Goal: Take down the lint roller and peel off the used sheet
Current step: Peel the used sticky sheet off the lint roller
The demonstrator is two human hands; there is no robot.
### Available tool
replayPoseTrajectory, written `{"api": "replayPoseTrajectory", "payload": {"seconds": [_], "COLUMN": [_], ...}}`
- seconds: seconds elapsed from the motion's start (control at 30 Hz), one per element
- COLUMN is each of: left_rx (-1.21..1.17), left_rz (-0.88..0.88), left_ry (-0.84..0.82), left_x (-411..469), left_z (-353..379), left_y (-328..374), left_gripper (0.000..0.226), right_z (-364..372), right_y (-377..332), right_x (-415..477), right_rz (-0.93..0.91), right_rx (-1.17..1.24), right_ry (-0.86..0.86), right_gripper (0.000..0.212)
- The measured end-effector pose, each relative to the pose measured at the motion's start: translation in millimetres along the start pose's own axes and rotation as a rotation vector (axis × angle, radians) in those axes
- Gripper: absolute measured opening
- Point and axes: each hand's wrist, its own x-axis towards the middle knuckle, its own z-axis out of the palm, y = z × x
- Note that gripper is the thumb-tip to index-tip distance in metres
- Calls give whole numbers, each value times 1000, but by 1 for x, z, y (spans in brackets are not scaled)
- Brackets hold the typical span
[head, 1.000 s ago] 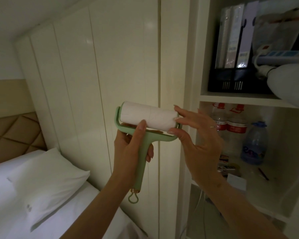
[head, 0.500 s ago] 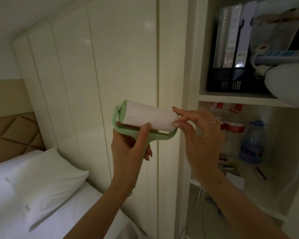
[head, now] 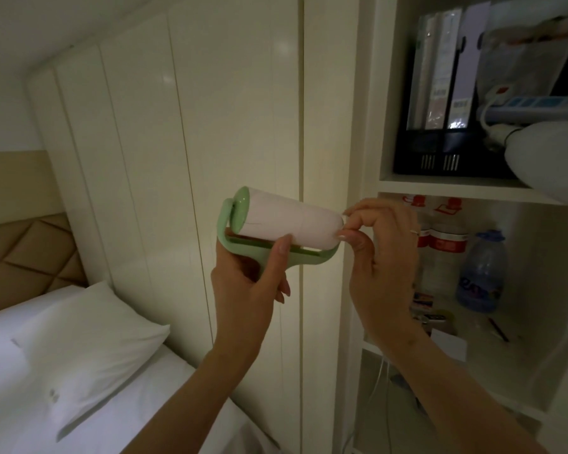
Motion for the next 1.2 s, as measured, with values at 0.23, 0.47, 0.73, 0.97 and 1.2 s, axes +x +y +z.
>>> {"api": "replayPoseTrajectory", "payload": {"seconds": [0.23, 0.47, 0.73, 0.97, 1.2], "left_rx": [-112, -99, -84, -45, -16], "left_rz": [-132, -143, -161, -239, -291], "left_ry": [17, 12, -20, -77, -64], "left_x": [1, 2, 0, 0, -1], "left_z": [1, 1, 1, 0, -1], "left_y": [4, 4, 1, -9, -19], "left_gripper": [24, 36, 31, 41, 48], "right_z": [-4, -9, -5, 0, -4], "right_y": [-3, -6, -1, 9, 18], "right_x": [-10, -6, -1, -1, -5], "right_rz": [222, 179, 194, 443, 791], "right_rx": [240, 219, 196, 219, 494], "right_ry": [-50, -79, -38, -170, -311], "right_gripper": [7, 22, 17, 29, 8]}}
